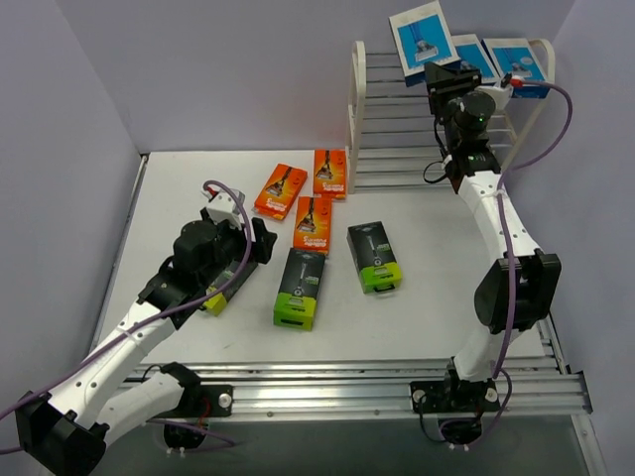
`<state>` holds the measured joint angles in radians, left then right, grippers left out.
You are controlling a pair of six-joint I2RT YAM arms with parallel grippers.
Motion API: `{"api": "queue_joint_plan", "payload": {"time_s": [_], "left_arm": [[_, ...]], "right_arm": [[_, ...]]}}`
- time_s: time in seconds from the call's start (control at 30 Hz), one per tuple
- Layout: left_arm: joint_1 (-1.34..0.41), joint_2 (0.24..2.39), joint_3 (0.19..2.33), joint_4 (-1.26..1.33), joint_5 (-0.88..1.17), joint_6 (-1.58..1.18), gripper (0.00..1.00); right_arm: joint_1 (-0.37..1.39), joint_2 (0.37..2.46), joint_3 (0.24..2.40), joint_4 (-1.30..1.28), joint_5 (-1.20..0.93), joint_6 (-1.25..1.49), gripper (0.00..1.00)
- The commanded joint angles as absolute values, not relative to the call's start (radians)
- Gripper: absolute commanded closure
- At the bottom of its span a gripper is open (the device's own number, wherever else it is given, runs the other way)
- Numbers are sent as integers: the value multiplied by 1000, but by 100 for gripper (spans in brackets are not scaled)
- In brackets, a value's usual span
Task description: Place and organize the shaving razors onto the shelf
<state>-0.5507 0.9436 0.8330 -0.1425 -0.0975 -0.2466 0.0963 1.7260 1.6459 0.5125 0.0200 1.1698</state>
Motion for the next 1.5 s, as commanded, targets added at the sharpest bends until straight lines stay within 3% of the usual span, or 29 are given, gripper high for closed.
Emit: {"api": "queue_joint_plan", "payload": {"time_s": [0.0,0.9,1.0,1.03,1.17,1.47], "left_arm": [[-563,930,876,-136,-100,-225,6],[-566,982,902,-170,-83,-227,6],[-566,986,904,-170,-81,-227,6],[-566,989,904,-172,-80,-227,6],[-566,996,907,-175,-77,-229,6],[-566,999,913,-184,-81,-230,6]], "right_arm": [[84,1755,1727,614,-31,1178,100],[57,1876,1726,683,-51,1264,100],[58,1879,1726,686,-51,1264,93],[57,1879,1726,686,-51,1264,84],[57,1878,1721,683,-51,1262,81],[55,1884,1710,678,-45,1266,59]]}}
